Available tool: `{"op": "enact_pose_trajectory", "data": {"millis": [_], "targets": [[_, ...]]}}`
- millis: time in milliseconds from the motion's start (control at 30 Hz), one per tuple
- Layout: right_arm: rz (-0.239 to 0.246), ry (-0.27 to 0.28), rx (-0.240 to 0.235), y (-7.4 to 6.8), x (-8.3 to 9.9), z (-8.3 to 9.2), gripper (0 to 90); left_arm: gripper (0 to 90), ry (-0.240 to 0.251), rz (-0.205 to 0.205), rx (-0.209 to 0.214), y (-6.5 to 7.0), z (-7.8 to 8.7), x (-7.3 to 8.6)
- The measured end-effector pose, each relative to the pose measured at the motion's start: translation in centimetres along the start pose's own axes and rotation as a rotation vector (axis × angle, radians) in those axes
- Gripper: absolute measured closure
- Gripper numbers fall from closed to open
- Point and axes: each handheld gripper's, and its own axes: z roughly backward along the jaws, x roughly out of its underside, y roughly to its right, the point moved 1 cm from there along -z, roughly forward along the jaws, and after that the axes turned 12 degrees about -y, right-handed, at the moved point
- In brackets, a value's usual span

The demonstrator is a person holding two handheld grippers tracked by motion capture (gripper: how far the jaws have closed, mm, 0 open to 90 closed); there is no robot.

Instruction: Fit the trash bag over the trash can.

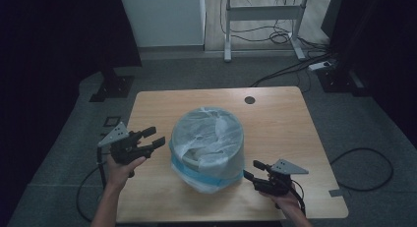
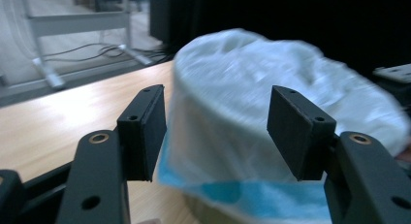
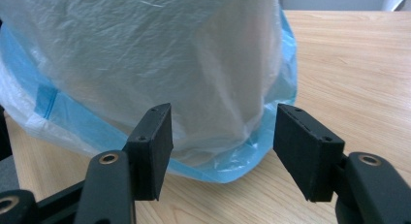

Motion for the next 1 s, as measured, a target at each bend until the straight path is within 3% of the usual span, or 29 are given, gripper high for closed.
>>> {"op": "enact_pose_trajectory", "data": {"millis": [133,333,433,533,700,1000], "targets": [[-0.011,0.013,0.001,0.5,0.2,0.7,38.7,38.8,-0.022,-0.035,0.083,0.1,-0.6,-1.4],[-0.038,0.03,0.008,1.5,0.5,1.6,38.7,40.3,-0.035,-0.056,0.159,0.0,-2.0,-3.6],[-0.045,0.032,0.012,1.9,0.7,1.8,38.7,43.0,-0.063,-0.075,0.138,0.1,-3.0,-4.6],[-0.048,0.03,0.013,2.1,0.8,1.9,38.7,45.3,-0.114,-0.108,0.143,0.4,-4.2,-6.0],[-0.049,0.021,0.009,2.0,0.9,1.7,38.6,46.9,-0.22,-0.167,0.189,0.9,-6.5,-7.4],[-0.046,-0.002,-0.002,1.8,1.3,1.1,38.6,49.4,-0.272,-0.202,0.25,1.3,-8.3,-7.8]]}}
